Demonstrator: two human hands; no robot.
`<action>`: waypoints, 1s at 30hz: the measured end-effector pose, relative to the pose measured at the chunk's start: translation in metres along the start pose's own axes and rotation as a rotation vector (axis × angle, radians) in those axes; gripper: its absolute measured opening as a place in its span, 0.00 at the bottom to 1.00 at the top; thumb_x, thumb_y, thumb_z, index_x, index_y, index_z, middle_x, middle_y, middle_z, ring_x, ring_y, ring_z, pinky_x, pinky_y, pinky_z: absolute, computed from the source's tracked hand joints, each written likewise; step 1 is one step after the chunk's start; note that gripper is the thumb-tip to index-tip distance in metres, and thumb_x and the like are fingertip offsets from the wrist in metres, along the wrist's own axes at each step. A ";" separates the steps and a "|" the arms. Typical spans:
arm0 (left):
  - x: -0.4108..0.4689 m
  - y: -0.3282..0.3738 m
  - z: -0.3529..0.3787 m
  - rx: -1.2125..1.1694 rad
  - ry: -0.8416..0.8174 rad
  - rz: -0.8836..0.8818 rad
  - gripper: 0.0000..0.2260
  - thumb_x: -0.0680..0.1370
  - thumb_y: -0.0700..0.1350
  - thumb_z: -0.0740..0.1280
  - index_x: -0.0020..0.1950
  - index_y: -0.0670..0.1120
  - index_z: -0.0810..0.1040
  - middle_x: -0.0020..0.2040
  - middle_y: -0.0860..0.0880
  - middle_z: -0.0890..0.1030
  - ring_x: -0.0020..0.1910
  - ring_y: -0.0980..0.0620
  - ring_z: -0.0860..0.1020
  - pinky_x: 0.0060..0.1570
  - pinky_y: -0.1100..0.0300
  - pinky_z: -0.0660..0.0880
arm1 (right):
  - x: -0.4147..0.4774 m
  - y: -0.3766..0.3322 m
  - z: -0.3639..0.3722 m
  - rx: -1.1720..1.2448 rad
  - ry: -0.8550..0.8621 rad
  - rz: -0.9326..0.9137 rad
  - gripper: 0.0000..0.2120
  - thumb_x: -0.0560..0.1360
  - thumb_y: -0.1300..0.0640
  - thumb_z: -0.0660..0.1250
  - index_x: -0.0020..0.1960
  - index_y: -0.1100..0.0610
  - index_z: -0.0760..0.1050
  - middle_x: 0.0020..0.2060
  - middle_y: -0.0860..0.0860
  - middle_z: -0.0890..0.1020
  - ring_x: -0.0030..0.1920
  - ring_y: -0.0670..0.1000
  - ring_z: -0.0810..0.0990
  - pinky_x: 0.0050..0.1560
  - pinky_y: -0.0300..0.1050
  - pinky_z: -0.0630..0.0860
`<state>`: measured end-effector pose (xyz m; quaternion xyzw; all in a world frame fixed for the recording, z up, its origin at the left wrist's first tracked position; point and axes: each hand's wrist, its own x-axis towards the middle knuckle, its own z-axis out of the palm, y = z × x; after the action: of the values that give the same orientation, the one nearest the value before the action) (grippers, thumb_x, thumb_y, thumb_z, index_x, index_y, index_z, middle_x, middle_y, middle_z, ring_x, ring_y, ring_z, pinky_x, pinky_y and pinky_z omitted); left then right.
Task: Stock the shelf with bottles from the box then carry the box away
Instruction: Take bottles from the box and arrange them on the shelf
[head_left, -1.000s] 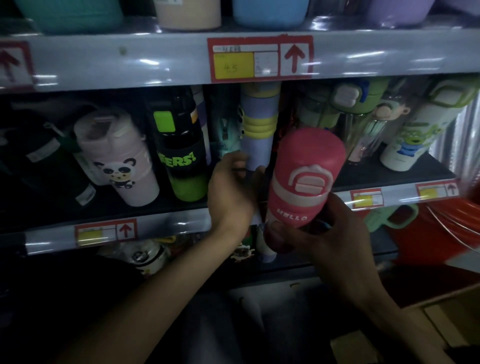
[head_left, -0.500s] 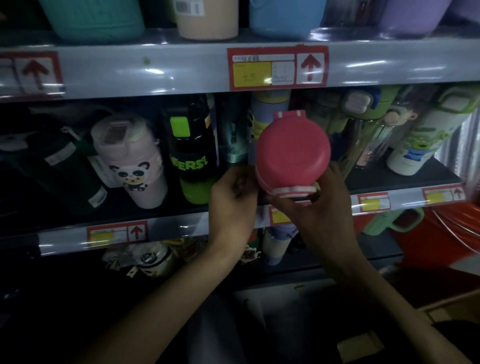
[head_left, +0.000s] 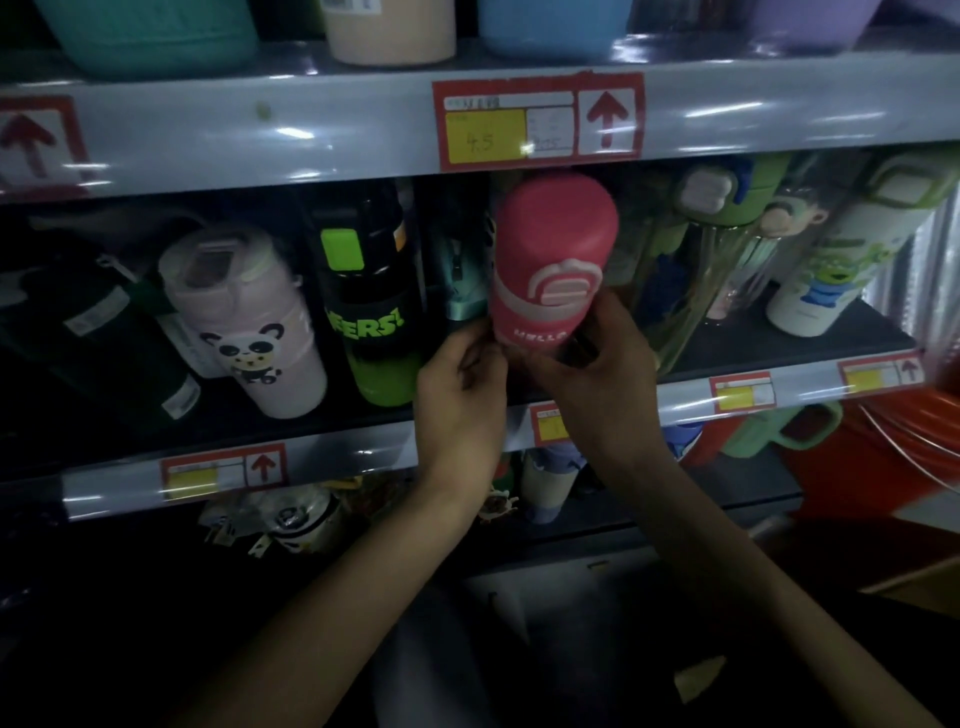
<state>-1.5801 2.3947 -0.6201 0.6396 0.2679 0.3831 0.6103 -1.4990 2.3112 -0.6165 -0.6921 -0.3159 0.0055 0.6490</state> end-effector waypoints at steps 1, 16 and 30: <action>0.000 0.000 0.000 0.004 -0.007 0.000 0.13 0.82 0.35 0.63 0.58 0.49 0.82 0.49 0.59 0.85 0.53 0.64 0.82 0.52 0.71 0.75 | 0.001 0.000 0.001 0.009 0.003 0.002 0.26 0.72 0.60 0.80 0.68 0.58 0.75 0.59 0.50 0.84 0.59 0.44 0.83 0.59 0.40 0.80; -0.001 -0.003 -0.002 0.156 -0.097 -0.027 0.25 0.78 0.30 0.60 0.70 0.51 0.79 0.55 0.65 0.82 0.55 0.72 0.78 0.52 0.76 0.72 | 0.009 -0.001 0.003 -0.032 0.080 0.112 0.25 0.70 0.55 0.81 0.62 0.57 0.75 0.49 0.39 0.83 0.50 0.32 0.81 0.47 0.27 0.75; 0.000 0.009 -0.008 0.192 -0.160 -0.190 0.22 0.82 0.34 0.62 0.63 0.61 0.74 0.42 0.64 0.81 0.35 0.67 0.80 0.32 0.60 0.81 | -0.007 0.003 -0.005 -0.002 -0.046 0.224 0.29 0.73 0.59 0.77 0.71 0.56 0.72 0.58 0.49 0.84 0.57 0.45 0.83 0.56 0.39 0.81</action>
<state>-1.5875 2.3982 -0.6115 0.6951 0.3133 0.2440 0.5993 -1.5009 2.3037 -0.6213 -0.7235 -0.2515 0.0934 0.6360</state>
